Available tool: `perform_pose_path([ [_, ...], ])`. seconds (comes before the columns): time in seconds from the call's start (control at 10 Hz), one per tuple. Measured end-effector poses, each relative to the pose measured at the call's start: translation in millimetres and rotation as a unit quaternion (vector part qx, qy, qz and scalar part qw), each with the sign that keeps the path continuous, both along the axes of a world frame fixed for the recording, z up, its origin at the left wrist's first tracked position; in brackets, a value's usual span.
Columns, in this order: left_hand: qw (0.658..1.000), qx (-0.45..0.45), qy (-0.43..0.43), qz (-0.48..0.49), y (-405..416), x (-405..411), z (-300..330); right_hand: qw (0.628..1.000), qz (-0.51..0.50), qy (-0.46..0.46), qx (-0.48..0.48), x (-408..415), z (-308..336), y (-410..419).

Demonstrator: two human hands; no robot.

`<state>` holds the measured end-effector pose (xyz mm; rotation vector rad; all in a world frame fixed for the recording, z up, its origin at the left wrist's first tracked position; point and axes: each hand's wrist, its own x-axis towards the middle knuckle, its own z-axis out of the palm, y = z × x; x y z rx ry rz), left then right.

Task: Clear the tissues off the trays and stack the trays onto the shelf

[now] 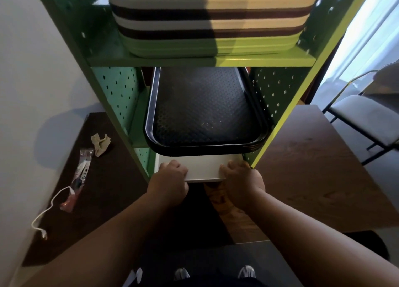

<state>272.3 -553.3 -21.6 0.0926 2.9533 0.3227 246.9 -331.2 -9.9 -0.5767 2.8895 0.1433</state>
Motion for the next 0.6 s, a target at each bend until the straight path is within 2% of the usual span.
perform_pose_path([
  [0.1, 0.998, 0.054, 0.026, -0.007, 15, 0, 7, 1.000, 0.021, 0.005, -0.003, 4, 3, 6],
  [0.2, 0.993, 0.069, 0.065, -0.066, 41, 3, 15, 0.997, 0.035, 0.015, -0.067, 19, 12, 19],
  [0.3, 0.984, 0.087, 0.068, -0.142, 75, 8, 20, 0.992, 0.013, 0.064, -0.108, 33, 18, 50],
  [0.4, 0.969, 0.113, 0.053, -0.212, 114, 7, 16, 0.994, -0.036, 0.045, -0.092, 29, 9, 91],
  [0.6, 0.972, 0.135, 0.000, -0.193, 199, -19, 3, 0.969, -0.196, 0.012, -0.150, -6, 11, 176],
])
